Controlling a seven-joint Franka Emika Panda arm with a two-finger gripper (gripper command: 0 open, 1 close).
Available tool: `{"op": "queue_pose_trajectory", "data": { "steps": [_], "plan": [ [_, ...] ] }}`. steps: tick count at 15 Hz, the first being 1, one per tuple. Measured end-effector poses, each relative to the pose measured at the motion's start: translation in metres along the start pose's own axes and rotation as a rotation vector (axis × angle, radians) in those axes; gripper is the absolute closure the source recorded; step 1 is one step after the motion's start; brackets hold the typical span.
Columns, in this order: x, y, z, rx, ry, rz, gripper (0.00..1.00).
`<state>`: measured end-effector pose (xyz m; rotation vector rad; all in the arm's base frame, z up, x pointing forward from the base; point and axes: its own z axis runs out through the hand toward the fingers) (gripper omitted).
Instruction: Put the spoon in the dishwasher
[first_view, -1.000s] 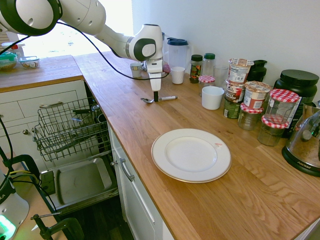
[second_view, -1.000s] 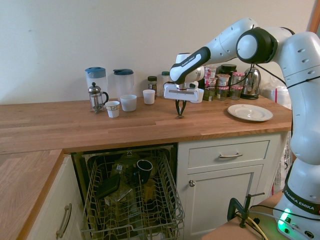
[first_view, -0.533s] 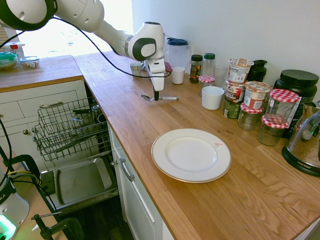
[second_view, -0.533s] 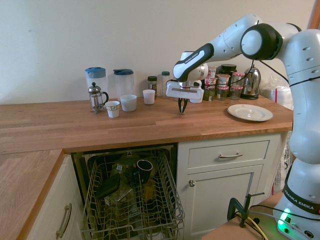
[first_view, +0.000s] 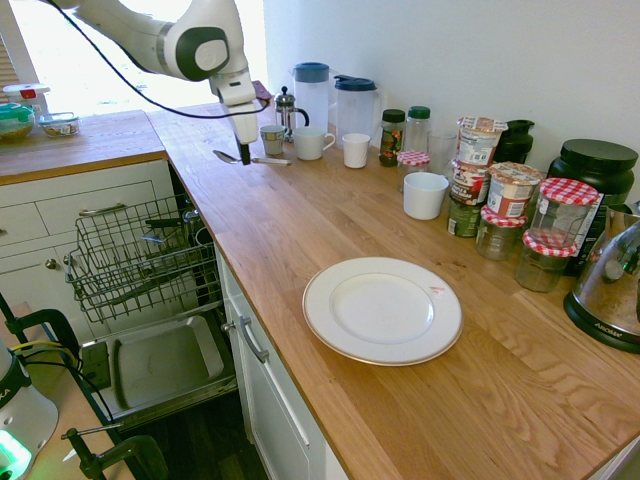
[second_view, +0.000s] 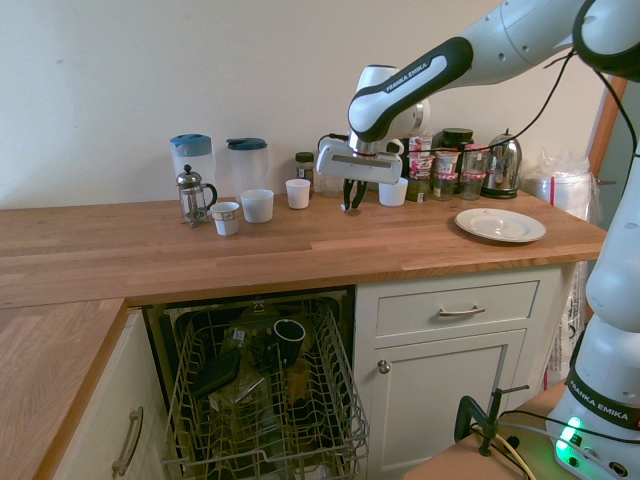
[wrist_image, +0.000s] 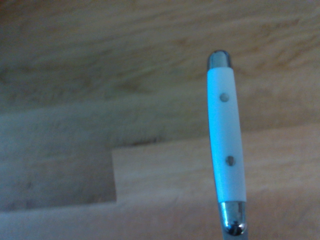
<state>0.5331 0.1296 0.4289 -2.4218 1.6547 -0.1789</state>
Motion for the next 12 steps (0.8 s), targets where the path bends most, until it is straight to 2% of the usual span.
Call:
{"op": "queue_pose_trajectory", "data": {
  "steps": [4, 7, 8, 12],
  "plan": [
    [-0.096, 0.061, 0.002, 0.054, -0.03, 0.005, 1.0],
    [-0.161, 0.082, -0.003, 0.102, -0.032, 0.059, 1.0],
    [-0.174, 0.082, -0.002, 0.125, -0.019, 0.097, 1.0],
    [-0.186, 0.096, 0.012, 0.123, 0.027, 0.098, 1.0]
  ]
}}
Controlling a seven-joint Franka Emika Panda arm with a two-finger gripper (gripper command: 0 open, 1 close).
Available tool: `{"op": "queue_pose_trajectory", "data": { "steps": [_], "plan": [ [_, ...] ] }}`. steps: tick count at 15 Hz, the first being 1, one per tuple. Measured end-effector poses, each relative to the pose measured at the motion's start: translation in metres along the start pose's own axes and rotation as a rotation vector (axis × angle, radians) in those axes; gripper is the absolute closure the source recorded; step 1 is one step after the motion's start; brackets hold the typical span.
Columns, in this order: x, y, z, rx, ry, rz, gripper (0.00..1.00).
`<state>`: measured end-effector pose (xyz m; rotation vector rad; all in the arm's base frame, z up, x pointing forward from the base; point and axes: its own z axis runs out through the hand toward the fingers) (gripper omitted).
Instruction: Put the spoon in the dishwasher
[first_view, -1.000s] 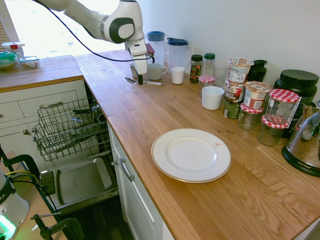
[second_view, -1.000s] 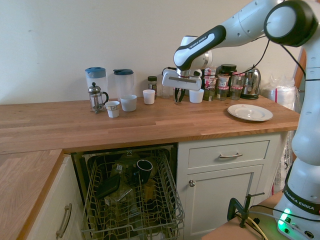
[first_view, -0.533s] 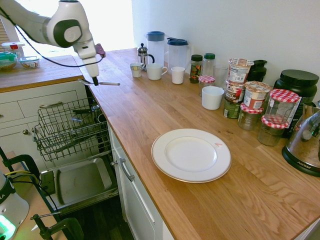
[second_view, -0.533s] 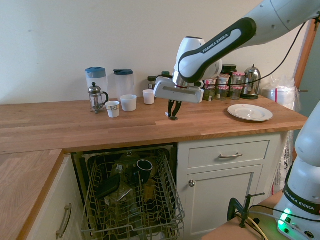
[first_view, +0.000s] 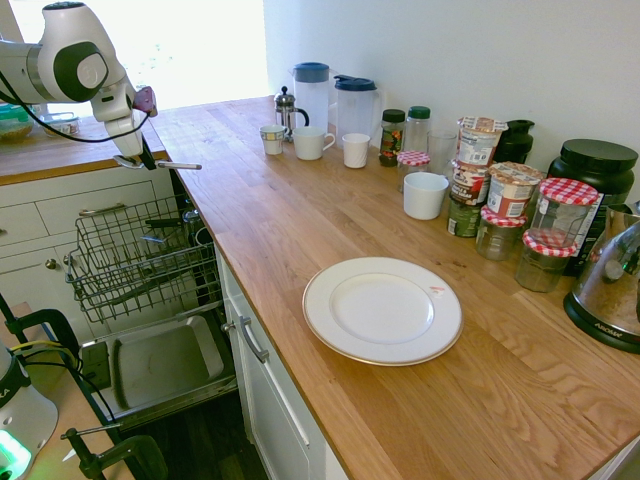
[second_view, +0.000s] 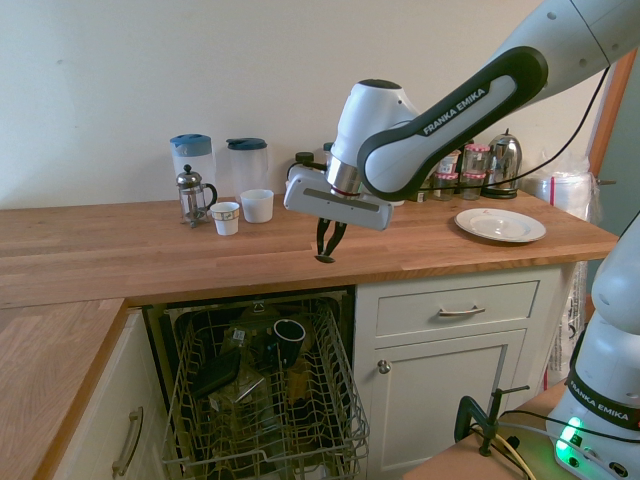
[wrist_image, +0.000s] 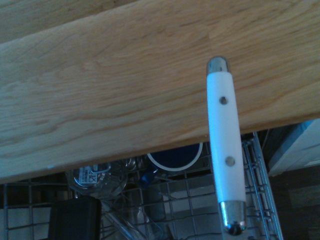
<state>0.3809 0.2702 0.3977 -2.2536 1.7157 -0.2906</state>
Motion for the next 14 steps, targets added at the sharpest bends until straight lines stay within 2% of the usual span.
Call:
{"op": "queue_pose_trajectory", "data": {
  "steps": [8, 14],
  "plan": [
    [-0.096, 0.088, 0.041, 0.024, 0.074, -0.075, 1.0],
    [-0.106, 0.093, 0.124, -0.048, 0.059, -0.117, 1.0]
  ]
}}
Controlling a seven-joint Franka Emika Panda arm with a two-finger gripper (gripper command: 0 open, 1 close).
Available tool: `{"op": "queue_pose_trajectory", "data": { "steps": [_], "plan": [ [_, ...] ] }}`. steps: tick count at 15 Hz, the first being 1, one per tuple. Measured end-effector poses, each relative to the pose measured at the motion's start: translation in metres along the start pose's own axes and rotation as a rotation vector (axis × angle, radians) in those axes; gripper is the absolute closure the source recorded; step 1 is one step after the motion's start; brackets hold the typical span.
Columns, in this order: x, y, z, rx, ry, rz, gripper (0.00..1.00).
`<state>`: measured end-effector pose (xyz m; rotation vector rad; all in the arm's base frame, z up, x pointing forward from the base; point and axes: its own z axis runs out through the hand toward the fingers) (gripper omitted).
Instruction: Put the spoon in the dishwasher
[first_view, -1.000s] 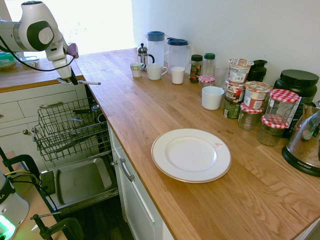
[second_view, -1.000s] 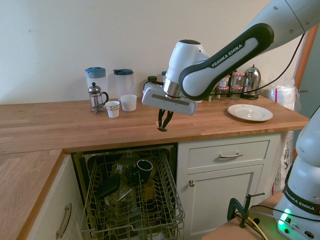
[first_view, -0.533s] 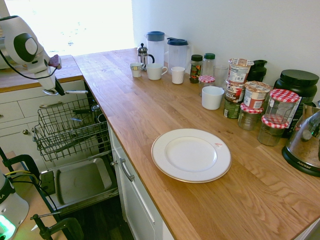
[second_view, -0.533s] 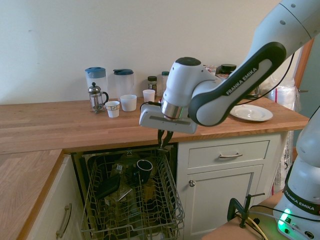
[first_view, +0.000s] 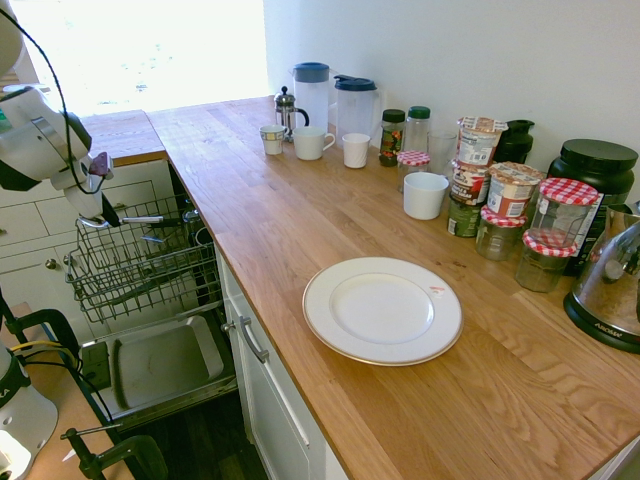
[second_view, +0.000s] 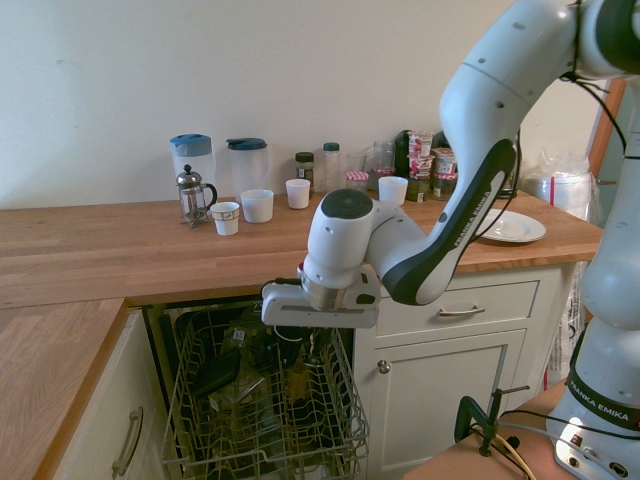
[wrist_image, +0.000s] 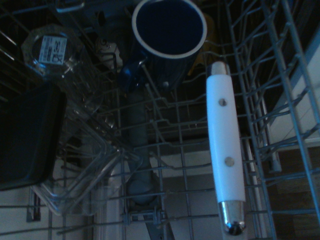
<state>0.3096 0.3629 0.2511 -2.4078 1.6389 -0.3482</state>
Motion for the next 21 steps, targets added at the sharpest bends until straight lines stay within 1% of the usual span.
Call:
{"op": "queue_pose_trajectory", "data": {
  "steps": [2, 4, 7, 11, 12, 21],
  "plan": [
    [0.001, -0.014, 0.027, -0.035, -0.016, 0.003, 1.0],
    [-0.006, -0.014, 0.056, -0.073, -0.024, -0.001, 1.0],
    [-0.025, -0.004, 0.094, -0.099, -0.04, 0.001, 1.0],
    [-0.036, 0.014, 0.131, -0.092, -0.049, 0.03, 1.0],
    [-0.039, 0.019, 0.136, -0.091, -0.05, 0.026, 0.0],
    [-0.048, 0.026, 0.137, -0.077, -0.03, 0.016, 0.0]
  ]
}}
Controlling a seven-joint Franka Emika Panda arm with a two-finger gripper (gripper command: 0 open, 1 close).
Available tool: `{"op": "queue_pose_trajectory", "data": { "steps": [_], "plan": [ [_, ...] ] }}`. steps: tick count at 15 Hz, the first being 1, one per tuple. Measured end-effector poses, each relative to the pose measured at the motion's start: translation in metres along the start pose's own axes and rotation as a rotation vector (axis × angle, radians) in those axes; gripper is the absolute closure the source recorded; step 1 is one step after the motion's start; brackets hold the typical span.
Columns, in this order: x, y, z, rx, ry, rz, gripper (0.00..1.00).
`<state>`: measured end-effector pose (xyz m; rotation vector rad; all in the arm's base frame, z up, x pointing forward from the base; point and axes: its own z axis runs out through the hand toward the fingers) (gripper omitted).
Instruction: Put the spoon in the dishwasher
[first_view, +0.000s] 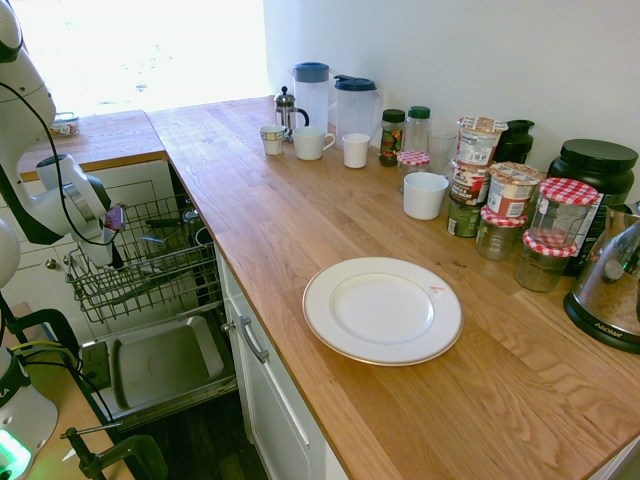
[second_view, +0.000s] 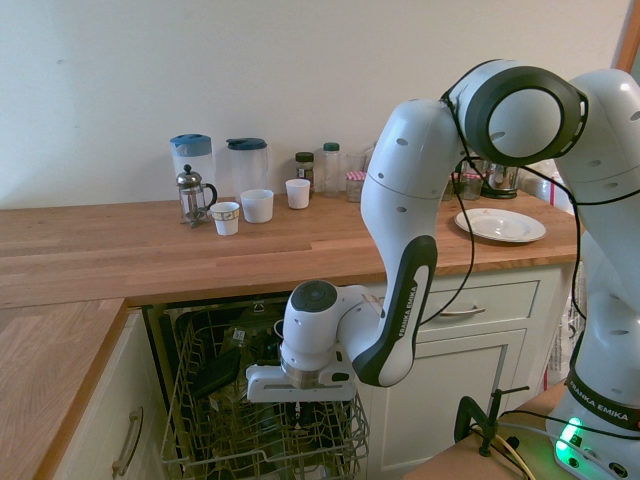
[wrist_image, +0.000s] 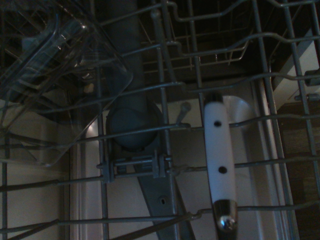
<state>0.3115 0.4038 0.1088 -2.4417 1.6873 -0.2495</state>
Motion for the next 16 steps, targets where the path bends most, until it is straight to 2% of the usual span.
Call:
{"op": "queue_pose_trajectory", "data": {
  "steps": [5, 16],
  "plan": [
    [0.013, -0.004, -0.025, 0.029, 0.018, 0.013, 0.0],
    [0.049, 0.006, -0.235, 0.125, 0.088, 0.071, 0.0]
  ]
}}
